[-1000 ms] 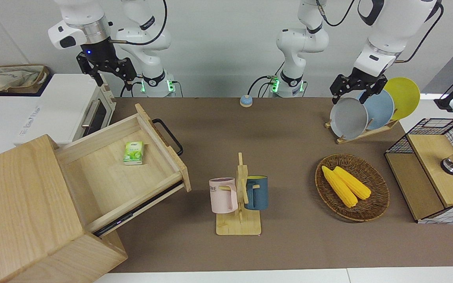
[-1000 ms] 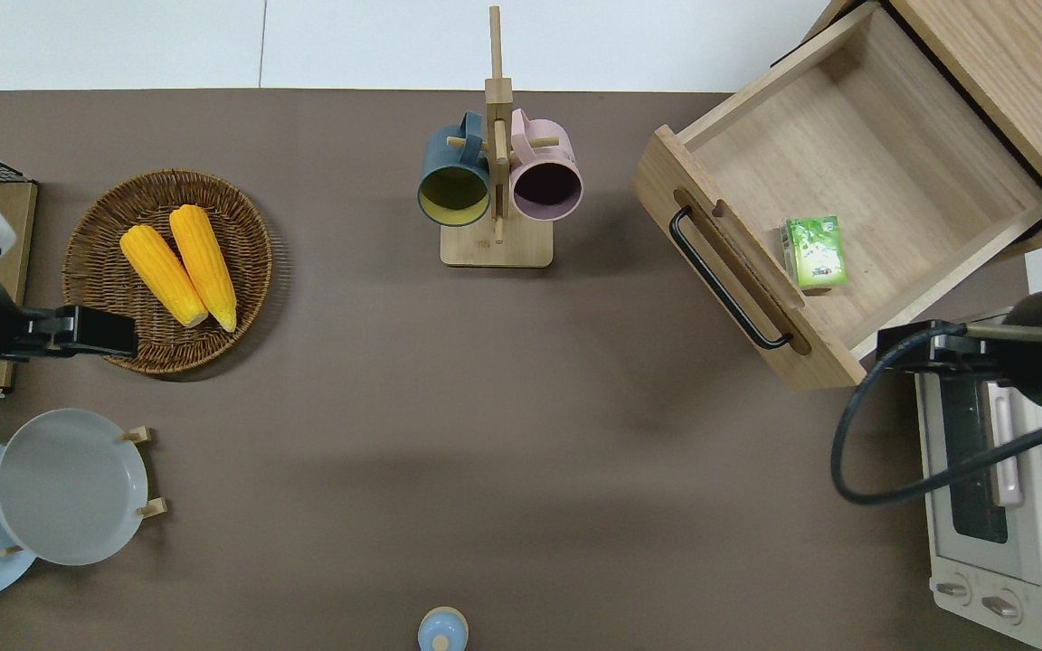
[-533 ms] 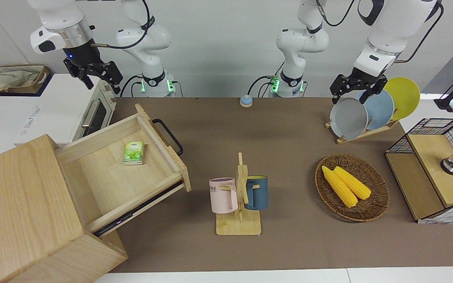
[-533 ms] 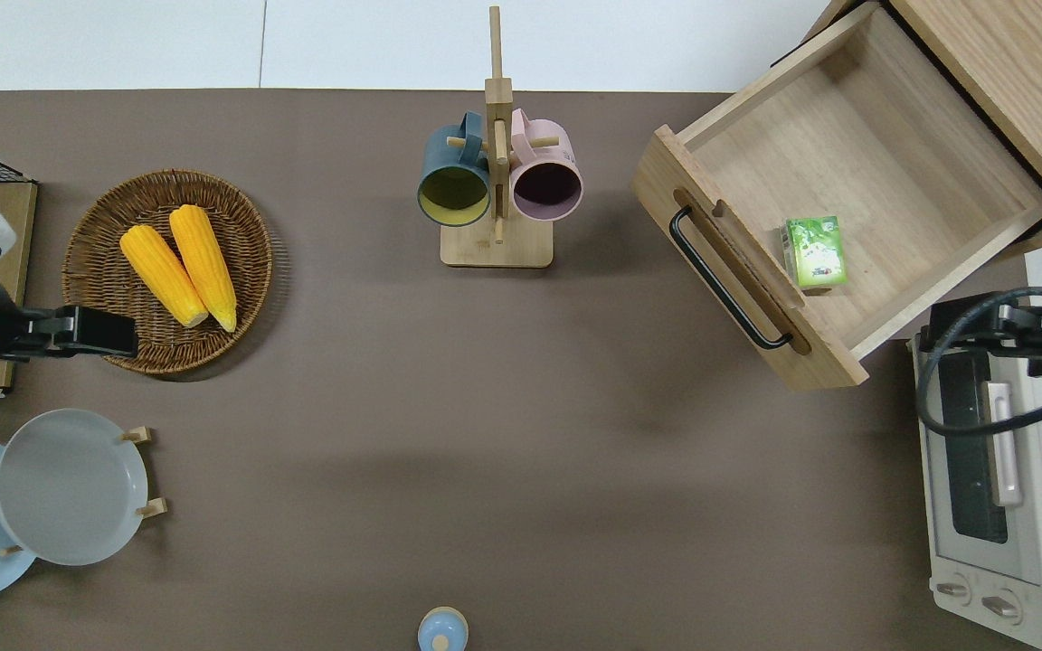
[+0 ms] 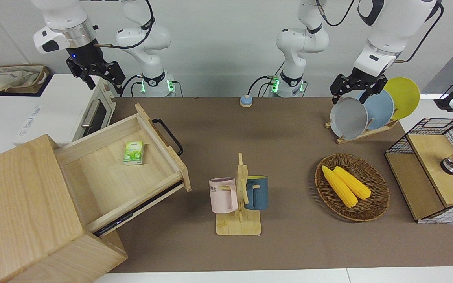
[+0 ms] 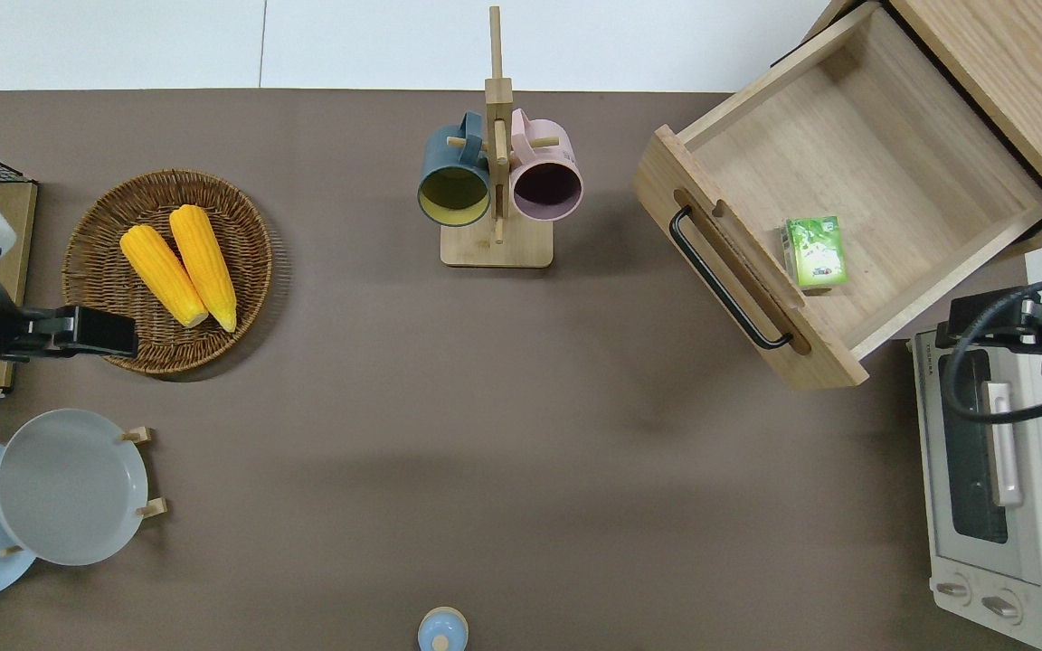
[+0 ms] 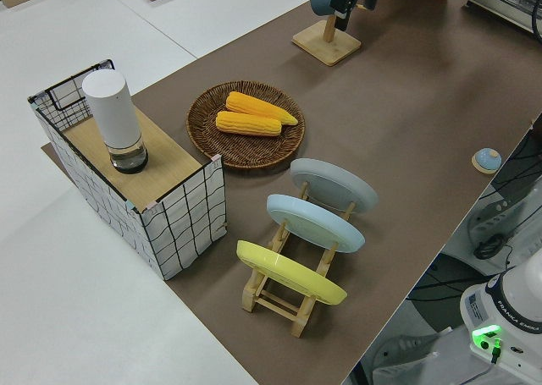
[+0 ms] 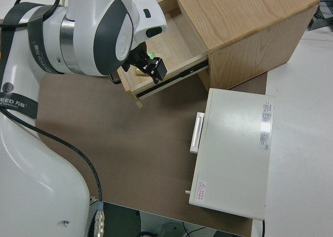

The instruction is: Slide drawer open with right arm

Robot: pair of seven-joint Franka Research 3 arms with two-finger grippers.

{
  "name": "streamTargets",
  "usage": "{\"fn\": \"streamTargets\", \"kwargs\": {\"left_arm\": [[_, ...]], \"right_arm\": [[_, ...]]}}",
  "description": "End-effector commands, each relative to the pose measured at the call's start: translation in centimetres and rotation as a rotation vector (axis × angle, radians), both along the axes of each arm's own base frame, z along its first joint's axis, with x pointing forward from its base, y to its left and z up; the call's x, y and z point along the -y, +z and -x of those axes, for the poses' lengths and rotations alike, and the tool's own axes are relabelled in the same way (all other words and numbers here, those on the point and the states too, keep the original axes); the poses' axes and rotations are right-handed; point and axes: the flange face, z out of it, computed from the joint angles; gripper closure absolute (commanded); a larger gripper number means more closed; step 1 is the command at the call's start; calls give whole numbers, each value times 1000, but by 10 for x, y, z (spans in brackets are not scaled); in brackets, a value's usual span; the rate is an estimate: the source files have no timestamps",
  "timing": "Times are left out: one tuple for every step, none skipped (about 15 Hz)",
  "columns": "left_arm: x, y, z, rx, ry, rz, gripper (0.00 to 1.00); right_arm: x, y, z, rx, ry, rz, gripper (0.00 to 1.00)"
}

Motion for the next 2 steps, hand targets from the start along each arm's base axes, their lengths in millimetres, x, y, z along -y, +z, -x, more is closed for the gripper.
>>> {"fn": "streamTargets", "kwargs": {"left_arm": [[-2, 5, 4, -2, -2, -12, 2], [-2, 5, 4, -2, -2, -12, 2]], "right_arm": [[-1, 1, -1, 13, 18, 15, 11], [-2, 1, -1, 15, 20, 13, 11]]}}
